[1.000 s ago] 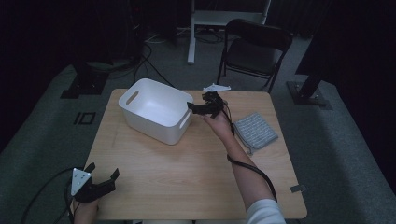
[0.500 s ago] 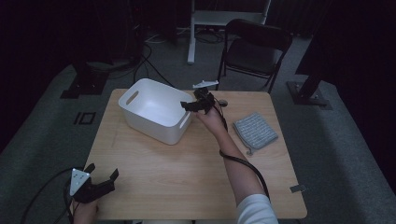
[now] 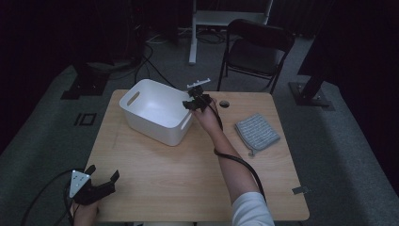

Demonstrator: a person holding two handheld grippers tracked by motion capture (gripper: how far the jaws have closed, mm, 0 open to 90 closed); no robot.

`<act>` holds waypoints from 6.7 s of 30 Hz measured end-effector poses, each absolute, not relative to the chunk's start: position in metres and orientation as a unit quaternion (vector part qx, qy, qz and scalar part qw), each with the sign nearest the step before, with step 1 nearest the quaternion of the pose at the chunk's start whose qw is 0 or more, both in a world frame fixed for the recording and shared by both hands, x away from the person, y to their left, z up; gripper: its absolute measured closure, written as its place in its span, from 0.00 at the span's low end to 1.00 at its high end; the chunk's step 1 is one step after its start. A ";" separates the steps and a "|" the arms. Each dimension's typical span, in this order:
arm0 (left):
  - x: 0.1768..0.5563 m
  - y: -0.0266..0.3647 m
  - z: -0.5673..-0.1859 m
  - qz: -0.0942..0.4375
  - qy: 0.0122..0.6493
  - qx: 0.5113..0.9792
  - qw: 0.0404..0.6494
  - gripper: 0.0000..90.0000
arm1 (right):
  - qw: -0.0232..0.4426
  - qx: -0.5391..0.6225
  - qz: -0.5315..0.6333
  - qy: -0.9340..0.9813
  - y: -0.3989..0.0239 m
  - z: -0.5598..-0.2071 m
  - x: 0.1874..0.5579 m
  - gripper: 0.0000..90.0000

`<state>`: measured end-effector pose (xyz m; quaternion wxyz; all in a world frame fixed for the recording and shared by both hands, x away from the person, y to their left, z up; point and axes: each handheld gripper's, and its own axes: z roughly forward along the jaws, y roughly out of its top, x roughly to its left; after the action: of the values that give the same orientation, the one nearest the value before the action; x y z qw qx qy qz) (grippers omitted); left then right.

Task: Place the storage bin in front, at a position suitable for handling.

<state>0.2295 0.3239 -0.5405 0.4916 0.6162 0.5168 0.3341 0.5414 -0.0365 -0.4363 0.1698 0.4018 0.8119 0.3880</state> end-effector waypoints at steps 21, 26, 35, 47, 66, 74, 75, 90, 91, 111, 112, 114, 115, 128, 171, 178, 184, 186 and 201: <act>0.229 0.324 -0.541 0.335 0.521 0.612 0.492 0.02 | 0.165 0.441 0.345 0.812 -0.041 -0.428 0.540 0.89; 0.229 0.324 -0.540 0.337 0.521 0.611 0.491 0.02 | 0.162 0.440 0.348 0.812 -0.045 -0.428 0.534 0.89; 0.228 0.322 -0.540 0.340 0.521 0.612 0.488 0.02 | 0.160 0.443 0.345 0.812 -0.052 -0.428 0.522 0.90; 0.229 0.321 -0.540 0.341 0.520 0.616 0.485 0.02 | 0.157 0.438 0.345 0.815 -0.064 -0.428 0.507 0.90; 0.229 0.319 -0.540 0.342 0.519 0.620 0.479 0.02 | 0.150 0.427 0.343 0.823 -0.088 -0.429 0.483 0.90; 0.229 0.318 -0.540 0.340 0.520 0.620 0.479 0.02 | 0.144 0.422 0.339 0.828 -0.101 -0.428 0.473 0.91; 0.229 0.318 -0.540 0.338 0.521 0.619 0.481 0.02 | 0.145 0.423 0.340 0.828 -0.103 -0.428 0.471 0.91; 0.232 0.315 -0.541 0.338 0.517 0.625 0.477 0.02 | 0.144 0.421 0.337 0.830 -0.124 -0.429 0.449 0.91; 0.232 0.315 -0.541 0.338 0.517 0.625 0.477 0.02 | 0.144 0.421 0.337 0.830 -0.124 -0.429 0.449 0.91; 0.231 0.311 -0.542 0.338 0.516 0.631 0.470 0.02 | 0.138 0.407 0.333 0.839 -0.155 -0.429 0.417 0.91; 0.232 0.311 -0.542 0.338 0.516 0.632 0.470 0.02 | 0.138 0.407 0.333 0.839 -0.157 -0.429 0.416 0.91; 0.232 0.311 -0.542 0.337 0.516 0.632 0.469 0.02 | 0.138 0.405 0.334 0.840 -0.159 -0.430 0.412 0.91; 0.232 0.311 -0.542 0.337 0.516 0.632 0.469 0.02 | 0.137 0.406 0.333 0.840 -0.160 -0.430 0.411 0.91; 0.232 0.309 -0.542 0.332 0.512 0.633 0.477 0.02 | 0.131 0.397 0.332 0.846 -0.173 -0.430 0.390 0.92; 0.284 0.243 -0.446 0.225 0.388 0.711 0.542 0.24 | 0.146 0.417 0.423 0.791 -0.192 -0.416 0.348 0.64; 0.306 0.231 -0.442 0.208 0.381 0.731 0.527 0.41 | 0.140 0.427 0.428 0.784 -0.197 -0.421 0.353 0.73; 0.316 0.224 -0.445 0.193 0.383 0.746 0.509 0.56 | 0.135 0.423 0.422 0.791 -0.196 -0.426 0.356 0.83; 0.318 0.222 -0.446 0.191 0.382 0.750 0.505 0.62 | 0.135 0.423 0.419 0.792 -0.195 -0.428 0.357 0.86; 0.320 0.206 -0.445 0.212 0.405 0.761 0.461 0.82 | 0.150 0.409 0.408 0.802 -0.192 -0.427 0.358 0.92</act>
<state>0.3202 0.2056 -0.4451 0.4606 0.7610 0.4048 0.2119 0.3578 -0.1918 -0.4274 0.1501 0.4088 0.8023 0.4082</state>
